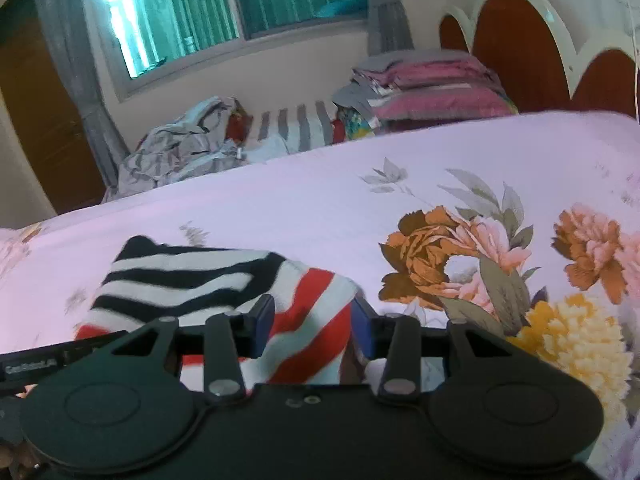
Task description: Fold small clothes
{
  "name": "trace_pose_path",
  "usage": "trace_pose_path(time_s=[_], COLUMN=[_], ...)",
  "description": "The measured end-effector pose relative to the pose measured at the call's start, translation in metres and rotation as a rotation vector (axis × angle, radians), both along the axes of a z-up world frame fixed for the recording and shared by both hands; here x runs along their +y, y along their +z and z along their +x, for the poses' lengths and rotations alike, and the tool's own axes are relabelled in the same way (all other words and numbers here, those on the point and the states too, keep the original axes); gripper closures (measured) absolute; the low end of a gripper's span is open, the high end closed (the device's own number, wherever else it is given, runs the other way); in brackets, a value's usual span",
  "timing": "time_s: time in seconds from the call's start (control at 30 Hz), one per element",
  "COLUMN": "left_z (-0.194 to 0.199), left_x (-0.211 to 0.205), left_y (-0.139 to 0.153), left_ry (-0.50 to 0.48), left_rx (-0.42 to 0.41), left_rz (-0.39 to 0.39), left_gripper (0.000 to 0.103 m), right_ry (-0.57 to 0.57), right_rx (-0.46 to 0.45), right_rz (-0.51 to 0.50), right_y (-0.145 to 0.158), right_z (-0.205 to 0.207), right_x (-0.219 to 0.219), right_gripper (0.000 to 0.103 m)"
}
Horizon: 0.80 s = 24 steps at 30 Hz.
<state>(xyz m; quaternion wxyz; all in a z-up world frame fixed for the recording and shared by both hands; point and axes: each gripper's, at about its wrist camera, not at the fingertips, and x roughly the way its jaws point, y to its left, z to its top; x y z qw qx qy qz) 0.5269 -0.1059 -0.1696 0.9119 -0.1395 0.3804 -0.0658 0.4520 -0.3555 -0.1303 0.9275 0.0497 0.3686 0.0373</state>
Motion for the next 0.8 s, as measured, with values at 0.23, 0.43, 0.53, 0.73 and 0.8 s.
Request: trace_pose_path(time_s=[0.23, 0.43, 0.53, 0.73, 0.8], left_z=[-0.026, -0.039, -0.045, -0.066, -0.073], left_x=[0.000, 0.000, 0.000, 0.000, 0.001], left_y=[0.000, 0.002, 0.006, 0.017, 0.018], left_ry=[-0.005, -0.018, -0.024, -0.063, -0.081], left_rx=[0.009, 0.008, 0.004, -0.014, -0.014], left_rz=[0.015, 0.035, 0.047, 0.051, 0.054], left_gripper=[0.019, 0.019, 0.019, 0.019, 0.019], right_ry=[0.017, -0.026, -0.006, 0.046, 0.057], right_rx=[0.024, 0.068, 0.050, 0.036, 0.042], right_rz=[-0.038, -0.040, -0.035, -0.018, -0.015], right_y=[-0.006, -0.015, -0.004, 0.011, 0.012], right_z=[-0.026, -0.030, -0.040, -0.071, -0.082], right_x=[0.007, -0.001, 0.001, 0.003, 0.001], right_gripper=[0.065, 0.067, 0.071, 0.071, 0.072])
